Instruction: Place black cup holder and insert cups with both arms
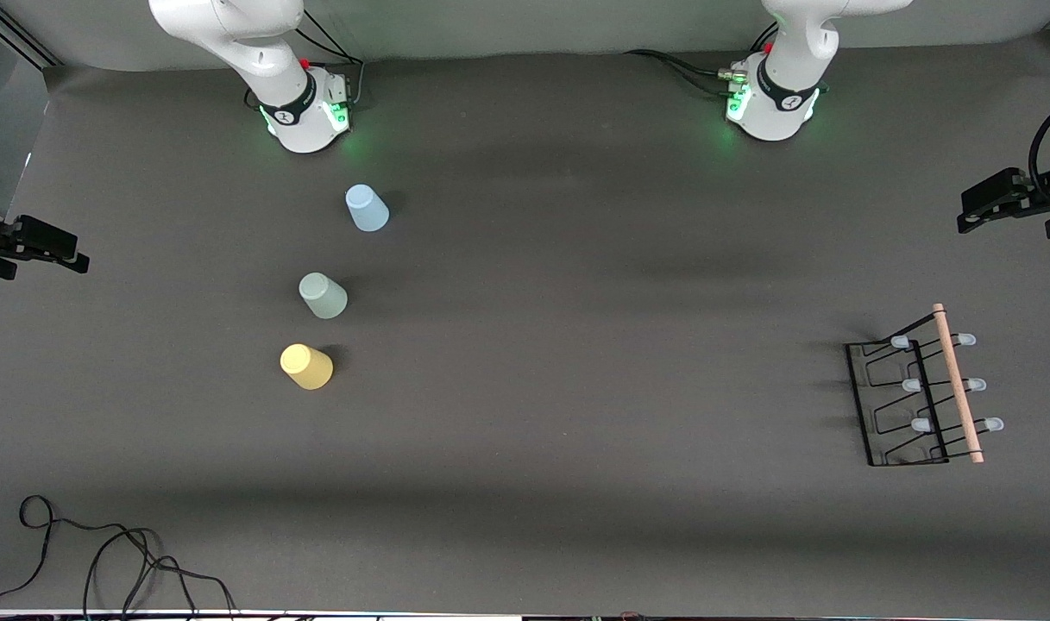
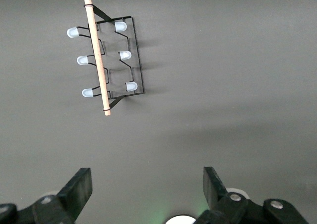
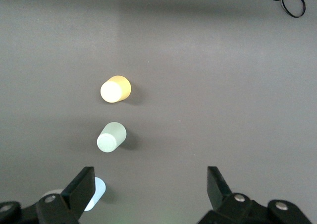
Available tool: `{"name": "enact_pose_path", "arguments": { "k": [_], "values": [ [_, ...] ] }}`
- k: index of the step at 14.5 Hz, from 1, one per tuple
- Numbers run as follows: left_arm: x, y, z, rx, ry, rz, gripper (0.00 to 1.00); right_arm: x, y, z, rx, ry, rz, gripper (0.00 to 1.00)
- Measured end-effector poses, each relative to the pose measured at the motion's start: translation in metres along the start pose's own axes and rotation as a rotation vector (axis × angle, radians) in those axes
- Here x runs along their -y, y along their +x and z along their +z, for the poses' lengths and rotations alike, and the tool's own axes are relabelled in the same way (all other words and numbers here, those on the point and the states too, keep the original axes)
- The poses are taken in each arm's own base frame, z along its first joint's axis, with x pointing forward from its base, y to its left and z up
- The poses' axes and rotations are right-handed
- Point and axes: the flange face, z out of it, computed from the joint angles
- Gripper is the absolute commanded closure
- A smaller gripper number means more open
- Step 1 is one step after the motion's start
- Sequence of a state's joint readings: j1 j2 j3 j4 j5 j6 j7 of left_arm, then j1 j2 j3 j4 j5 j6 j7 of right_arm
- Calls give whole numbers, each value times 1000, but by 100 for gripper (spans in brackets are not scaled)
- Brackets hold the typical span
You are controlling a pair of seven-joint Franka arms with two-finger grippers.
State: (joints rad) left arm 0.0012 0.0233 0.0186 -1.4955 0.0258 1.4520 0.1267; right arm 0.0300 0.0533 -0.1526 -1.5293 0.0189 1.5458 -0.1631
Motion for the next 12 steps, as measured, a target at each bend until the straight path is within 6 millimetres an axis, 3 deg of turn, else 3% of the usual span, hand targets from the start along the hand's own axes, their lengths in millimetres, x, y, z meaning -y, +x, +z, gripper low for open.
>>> {"name": "enact_pose_path", "arguments": {
  "k": [9,12],
  "values": [
    [3,1,2,1,0,-6,0,-13,0,5,7,17,27,0],
    [15,13,22,-37,4,-24,0,-13,0,5,7,18,27,0]
  ]
}}
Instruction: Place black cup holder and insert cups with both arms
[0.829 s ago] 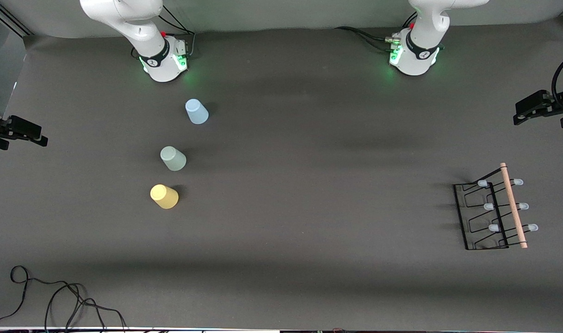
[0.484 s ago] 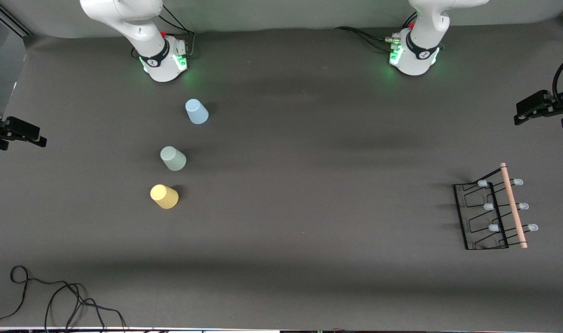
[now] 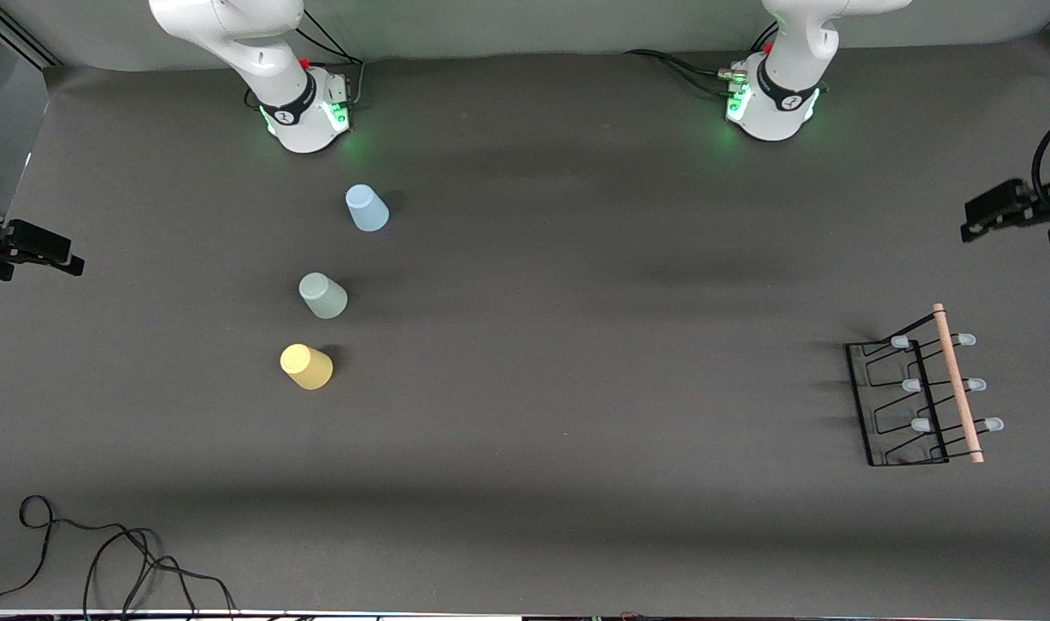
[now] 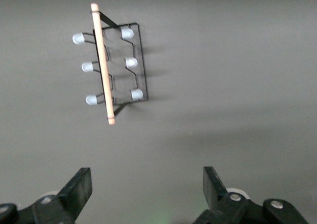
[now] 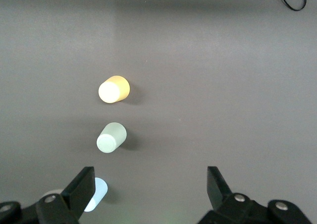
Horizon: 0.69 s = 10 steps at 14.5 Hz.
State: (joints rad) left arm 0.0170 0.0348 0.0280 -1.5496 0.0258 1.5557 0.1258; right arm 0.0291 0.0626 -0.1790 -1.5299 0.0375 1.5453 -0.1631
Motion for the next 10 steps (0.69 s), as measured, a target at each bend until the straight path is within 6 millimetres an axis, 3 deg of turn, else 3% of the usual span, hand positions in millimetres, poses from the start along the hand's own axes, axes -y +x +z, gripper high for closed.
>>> {"name": "enact_pose_path", "arguments": {
  "k": [4,5,7,10],
  "values": [
    [45,33,77,-10,3,-68,1,1,0,0,0,0,-2,0],
    [62,41,97,-8,3,-91,7,2,0,0,0,0,-4,0],
    [89,51,134,11,0,-120,10,5,1,0,1,0,-9,0],
    [93,63,178,56,-8,-118,16,6,2,2,4,0,-11,0]
  ]
}}
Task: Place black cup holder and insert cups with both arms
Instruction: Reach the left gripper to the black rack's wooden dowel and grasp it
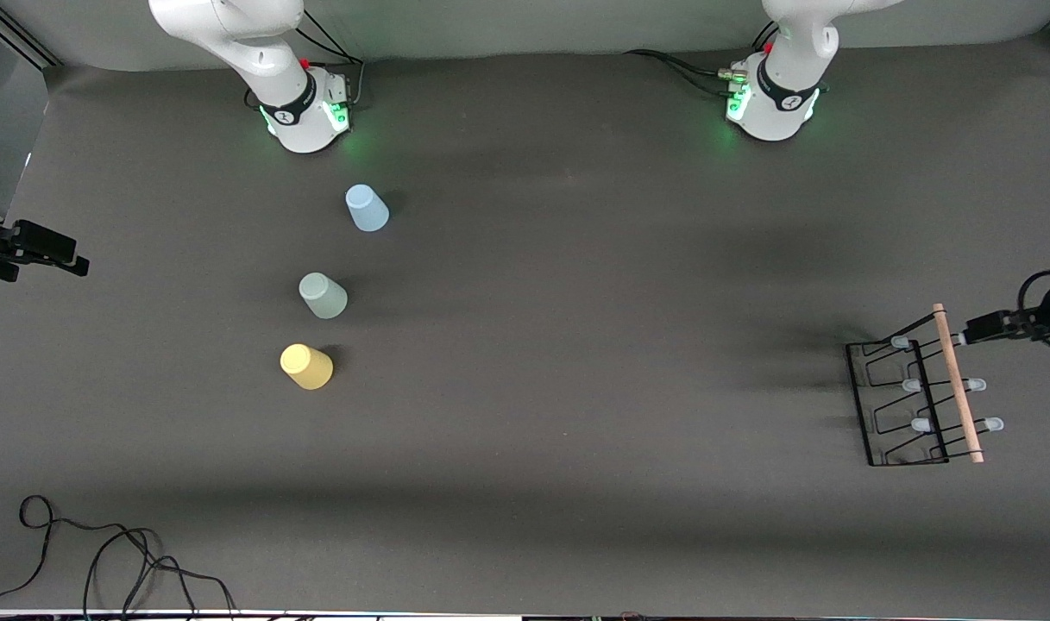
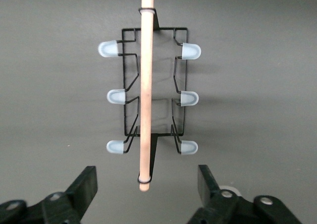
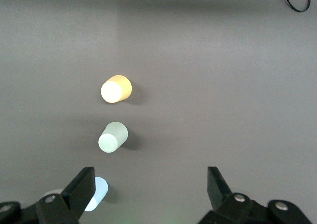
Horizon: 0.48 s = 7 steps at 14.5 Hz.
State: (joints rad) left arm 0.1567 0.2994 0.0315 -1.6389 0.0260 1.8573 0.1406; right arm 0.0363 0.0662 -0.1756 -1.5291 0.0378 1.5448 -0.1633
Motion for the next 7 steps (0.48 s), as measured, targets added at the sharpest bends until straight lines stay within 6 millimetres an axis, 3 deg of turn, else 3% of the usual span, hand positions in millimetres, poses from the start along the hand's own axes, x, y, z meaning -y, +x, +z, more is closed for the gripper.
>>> {"name": "enact_pose_path", "arguments": {
  "k": [1,5,6,7],
  "values": [
    [-2,4,12,10,-1,5,22,0,0,0,1,0,0,0],
    [-4,23,55,9,0,30,26,0,0,0,1,0,0,0],
    [-3,27,67,7,1,38,34,0,0,0,1,0,0,0],
    [-3,31,79,9,1,50,50,0,0,0,1,0,0,0]
  ]
}}
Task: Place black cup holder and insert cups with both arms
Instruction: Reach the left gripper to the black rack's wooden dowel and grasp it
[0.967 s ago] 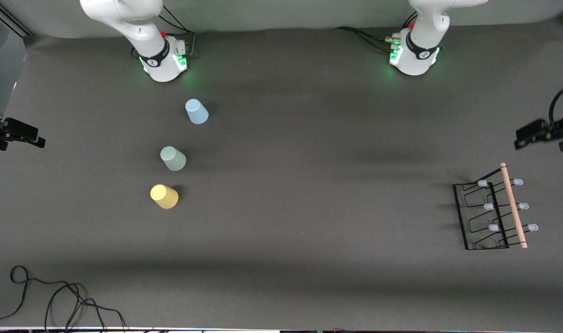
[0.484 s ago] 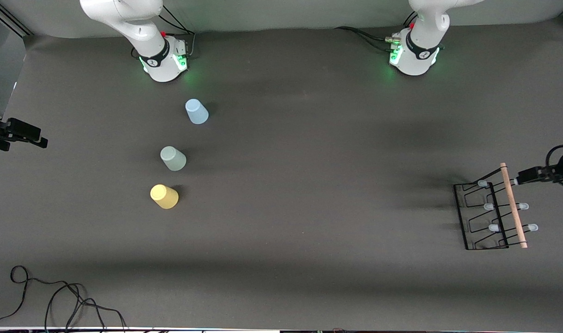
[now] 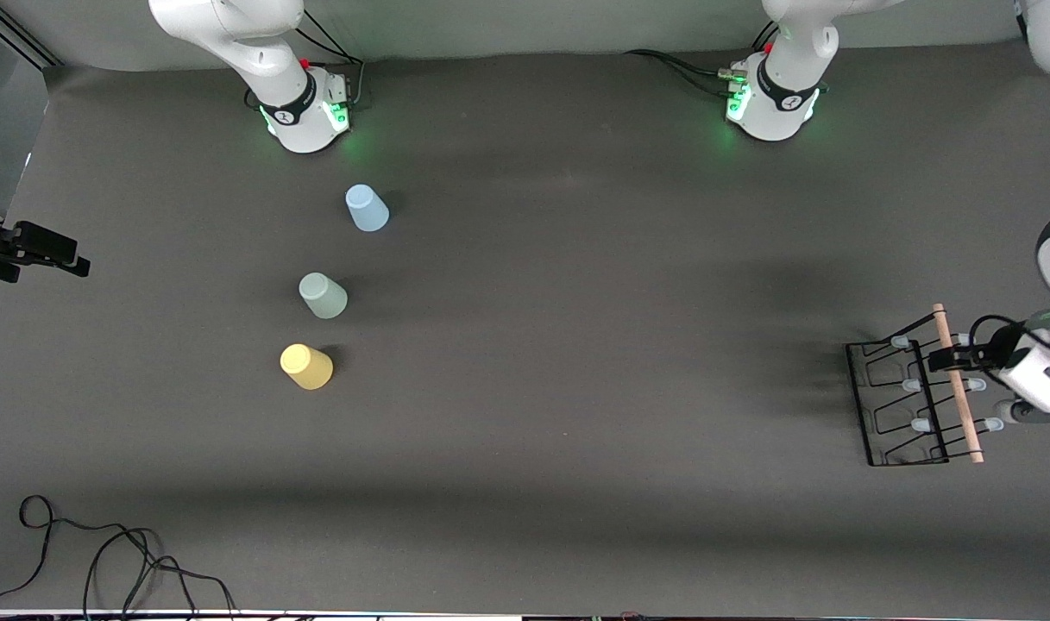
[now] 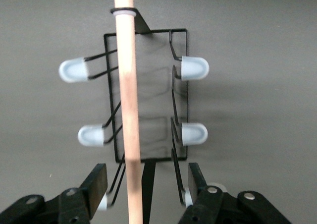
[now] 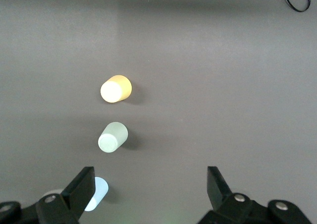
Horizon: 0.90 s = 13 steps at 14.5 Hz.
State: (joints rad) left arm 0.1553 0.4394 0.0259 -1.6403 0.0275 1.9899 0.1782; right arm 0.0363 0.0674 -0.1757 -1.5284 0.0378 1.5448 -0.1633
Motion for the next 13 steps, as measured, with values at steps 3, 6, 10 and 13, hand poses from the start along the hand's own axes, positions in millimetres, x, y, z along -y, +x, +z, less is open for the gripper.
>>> {"name": "enact_pose_path", "arguments": {
  "k": [3,6,10,13],
  "values": [
    [1,5,23,12,-1,18,99,0,0,0,0,0,0,0],
    [4,5,20,6,0,21,100,0,0,-1,-2,0,0,0],
    [-2,10,-9,-13,1,29,100,-1,0,-5,-11,-2,2,0],
    [-44,0,-63,0,-2,32,100,-1,0,-7,-15,-2,2,0]
  ]
}}
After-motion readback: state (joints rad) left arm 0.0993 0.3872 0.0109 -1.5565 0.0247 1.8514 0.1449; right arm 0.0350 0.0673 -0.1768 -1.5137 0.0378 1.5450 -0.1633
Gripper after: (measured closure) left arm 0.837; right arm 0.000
